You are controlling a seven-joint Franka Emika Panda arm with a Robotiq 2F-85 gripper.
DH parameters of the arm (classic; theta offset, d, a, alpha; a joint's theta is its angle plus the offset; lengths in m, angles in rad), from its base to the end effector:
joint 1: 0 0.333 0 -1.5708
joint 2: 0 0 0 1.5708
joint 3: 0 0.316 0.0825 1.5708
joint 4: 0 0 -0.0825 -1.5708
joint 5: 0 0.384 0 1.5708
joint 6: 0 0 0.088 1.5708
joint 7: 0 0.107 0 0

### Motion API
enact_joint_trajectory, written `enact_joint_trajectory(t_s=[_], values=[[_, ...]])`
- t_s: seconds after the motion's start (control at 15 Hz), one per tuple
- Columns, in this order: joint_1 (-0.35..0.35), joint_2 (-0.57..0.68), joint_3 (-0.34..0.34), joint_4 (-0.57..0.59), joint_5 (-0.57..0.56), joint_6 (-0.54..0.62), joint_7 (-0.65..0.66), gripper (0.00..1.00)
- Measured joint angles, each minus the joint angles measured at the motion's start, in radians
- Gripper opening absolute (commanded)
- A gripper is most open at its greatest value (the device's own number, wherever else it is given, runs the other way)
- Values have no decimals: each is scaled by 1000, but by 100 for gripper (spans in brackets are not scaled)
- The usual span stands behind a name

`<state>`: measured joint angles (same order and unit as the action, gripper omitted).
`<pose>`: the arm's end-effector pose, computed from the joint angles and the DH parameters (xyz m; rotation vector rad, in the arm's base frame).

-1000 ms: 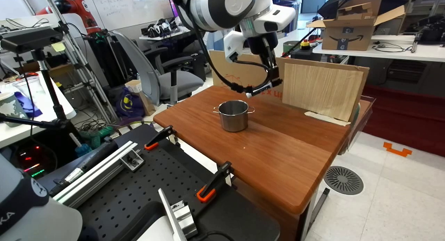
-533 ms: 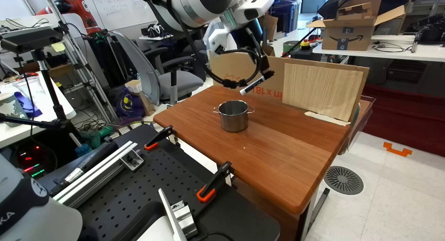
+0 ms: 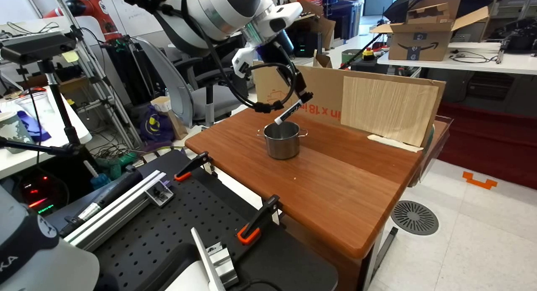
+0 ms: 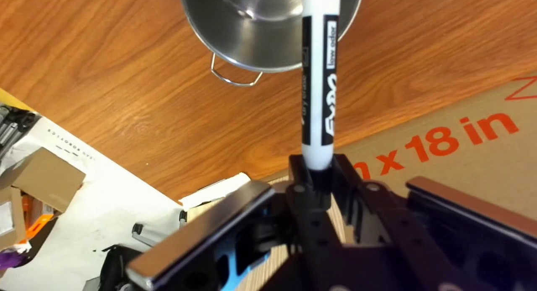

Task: Put the marker in the silver pot

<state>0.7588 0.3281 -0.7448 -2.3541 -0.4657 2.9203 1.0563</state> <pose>0.5363 0.0326 0.2517 2.7811 -0.7665 0.6269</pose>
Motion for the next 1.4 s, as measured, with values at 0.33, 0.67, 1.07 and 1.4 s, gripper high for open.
enact_joint_trajectory(t_s=[0.33, 0.67, 1.07, 1.4], values=[[74, -16, -79, -49, -69, 0, 29, 5], [92, -20, -95, -91, -80, 0, 29, 5], [97, -20, -96, -100, -80, 5, 29, 5], [95, -15, -102, -101, -80, 10, 29, 5]])
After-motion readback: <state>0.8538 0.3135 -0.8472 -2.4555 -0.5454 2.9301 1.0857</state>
